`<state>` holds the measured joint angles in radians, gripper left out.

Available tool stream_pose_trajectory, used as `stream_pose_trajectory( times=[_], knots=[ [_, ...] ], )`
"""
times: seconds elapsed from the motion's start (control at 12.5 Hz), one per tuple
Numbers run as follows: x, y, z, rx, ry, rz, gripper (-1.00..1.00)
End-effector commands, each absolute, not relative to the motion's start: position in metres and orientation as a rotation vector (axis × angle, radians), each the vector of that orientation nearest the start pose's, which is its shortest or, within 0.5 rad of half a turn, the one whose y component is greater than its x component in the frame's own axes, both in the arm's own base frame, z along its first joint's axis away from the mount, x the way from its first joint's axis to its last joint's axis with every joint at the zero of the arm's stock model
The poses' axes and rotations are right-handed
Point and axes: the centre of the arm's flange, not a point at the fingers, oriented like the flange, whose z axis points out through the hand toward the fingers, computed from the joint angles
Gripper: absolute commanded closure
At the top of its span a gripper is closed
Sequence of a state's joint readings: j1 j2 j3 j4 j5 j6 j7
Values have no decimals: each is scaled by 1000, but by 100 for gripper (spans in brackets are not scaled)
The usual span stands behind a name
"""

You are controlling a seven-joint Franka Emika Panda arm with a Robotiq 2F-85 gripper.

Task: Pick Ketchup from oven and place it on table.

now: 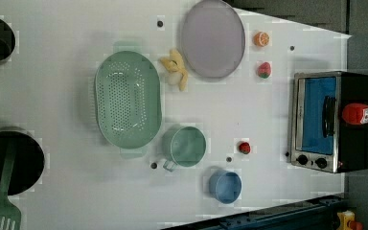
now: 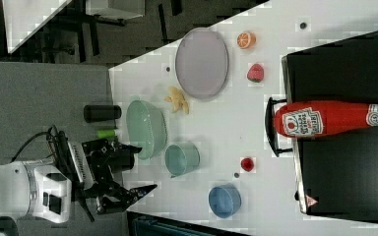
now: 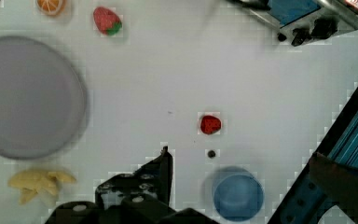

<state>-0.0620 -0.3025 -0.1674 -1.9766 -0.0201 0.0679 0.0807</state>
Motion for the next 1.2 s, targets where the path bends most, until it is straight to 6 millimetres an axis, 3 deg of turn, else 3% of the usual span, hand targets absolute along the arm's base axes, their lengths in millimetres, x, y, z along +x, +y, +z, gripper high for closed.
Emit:
stream_pose_trajectory(
  times=[0.08, 0.24, 0.64, 0.8, 0.88, 1.04, 1.2],
  knots=[
    [455, -164, 587, -2571, 1712, 35, -100],
    [461, -218, 553, -2484, 1846, 47, -100],
    [476, -332, 489, -2332, 2117, -182, -100],
    [484, -348, 471, -2335, 2172, -168, -100],
    [488, -360, 453, -2306, 2218, -131, -100],
    [493, -367, 421, -2214, 2255, -73, -100],
    [501, -373, 398, -2228, 2276, -112, -100]
  ],
)
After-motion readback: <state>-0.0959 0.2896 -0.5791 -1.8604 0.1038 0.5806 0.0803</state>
